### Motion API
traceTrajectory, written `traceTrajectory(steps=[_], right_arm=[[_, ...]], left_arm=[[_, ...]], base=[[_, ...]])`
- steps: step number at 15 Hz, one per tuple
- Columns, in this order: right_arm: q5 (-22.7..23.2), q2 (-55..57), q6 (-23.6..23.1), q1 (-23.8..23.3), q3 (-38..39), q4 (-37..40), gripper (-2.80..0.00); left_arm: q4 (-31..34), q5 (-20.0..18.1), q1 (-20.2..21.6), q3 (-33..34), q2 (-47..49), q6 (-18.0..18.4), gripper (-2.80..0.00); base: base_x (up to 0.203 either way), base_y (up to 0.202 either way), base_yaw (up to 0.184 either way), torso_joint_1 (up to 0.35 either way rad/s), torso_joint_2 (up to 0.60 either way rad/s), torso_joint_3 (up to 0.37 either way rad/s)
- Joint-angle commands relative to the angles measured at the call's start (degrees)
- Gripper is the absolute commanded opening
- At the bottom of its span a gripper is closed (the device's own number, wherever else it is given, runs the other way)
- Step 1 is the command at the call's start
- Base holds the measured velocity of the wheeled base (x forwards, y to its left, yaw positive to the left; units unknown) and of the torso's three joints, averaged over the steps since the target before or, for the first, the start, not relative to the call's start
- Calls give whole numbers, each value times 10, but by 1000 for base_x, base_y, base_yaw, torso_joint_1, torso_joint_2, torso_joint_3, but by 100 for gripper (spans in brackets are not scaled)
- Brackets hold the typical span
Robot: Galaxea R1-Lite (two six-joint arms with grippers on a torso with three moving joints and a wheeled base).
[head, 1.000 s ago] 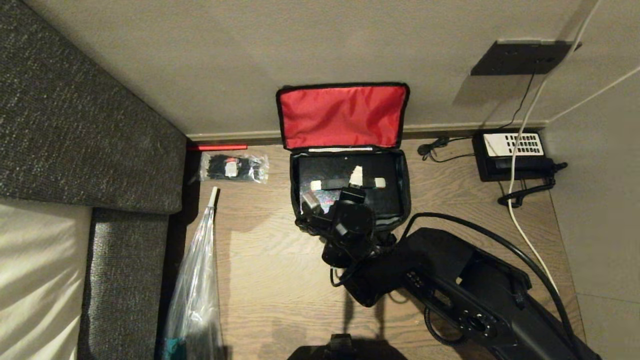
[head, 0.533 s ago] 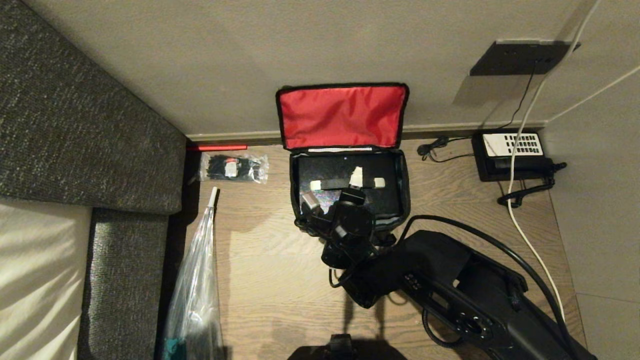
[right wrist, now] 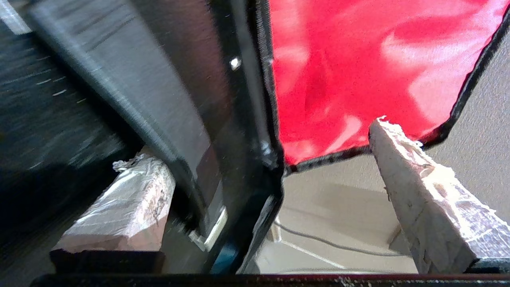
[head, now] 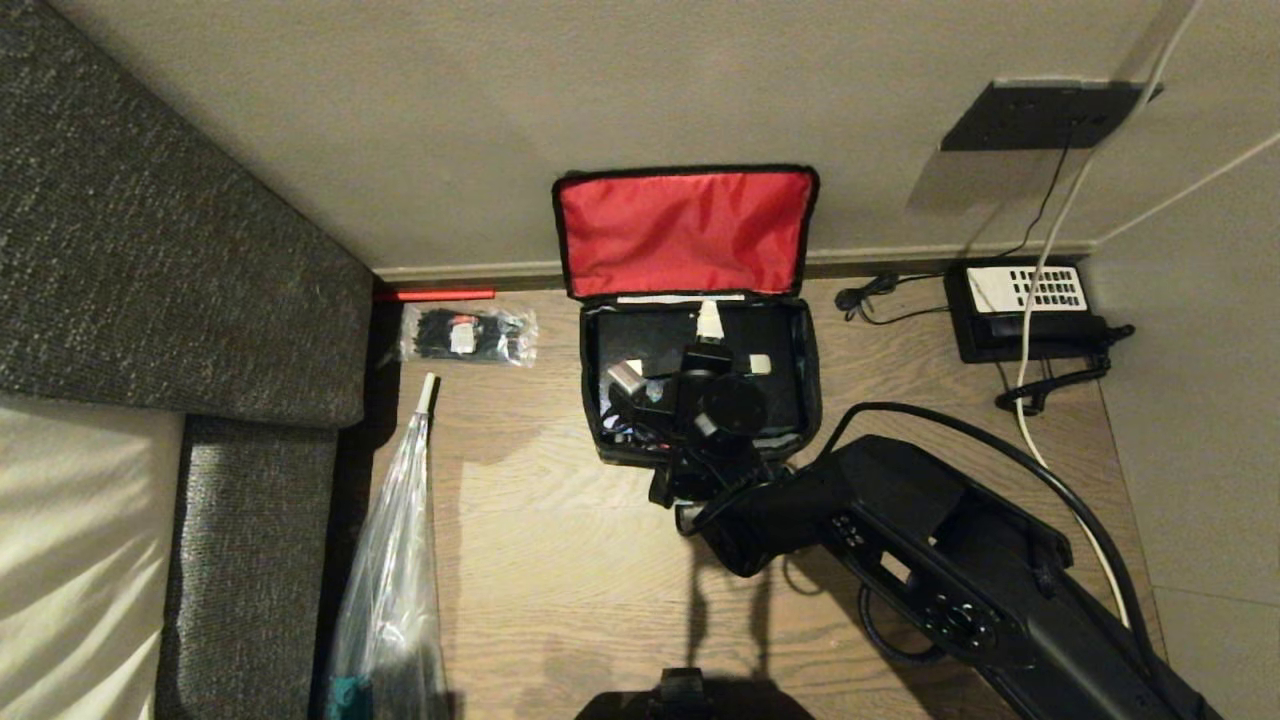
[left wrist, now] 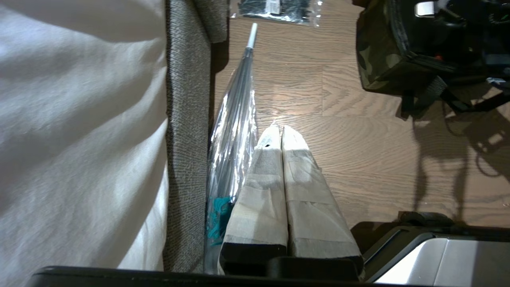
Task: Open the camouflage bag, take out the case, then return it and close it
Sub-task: Grip the handle
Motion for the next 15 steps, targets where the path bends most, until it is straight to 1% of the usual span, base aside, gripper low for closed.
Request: traceTrajectory(steps=[1, 3, 8, 9, 11, 15], right_arm=[[-3, 3, -13, -6, -30, -3, 0], [-3, 9, -28, -13, -59, 4, 0], [1, 15, -29, -18, -62, 6, 0], [2, 17, -22, -17, -62, 7, -280], [2, 23, -10, -16, -58, 1, -280], [2, 25, -9, -11, -58, -11, -280]], left_arm=[[0, 0, 0, 2, -1, 0, -280], [0, 0, 0, 2, -1, 0, -280], [0, 0, 0, 2, -1, -1, -280], [0, 0, 0, 2, -1, -1, -280], [0, 0, 0, 2, -1, -1, -280], [0, 0, 0, 2, -1, 0, -280]], base=[[0, 0, 0, 0, 0, 0], [0, 0, 0, 0, 0, 0], [0, 0, 0, 0, 0, 0], [0, 0, 0, 0, 0, 0], [0, 0, 0, 0, 0, 0], [0, 0, 0, 0, 0, 0]])
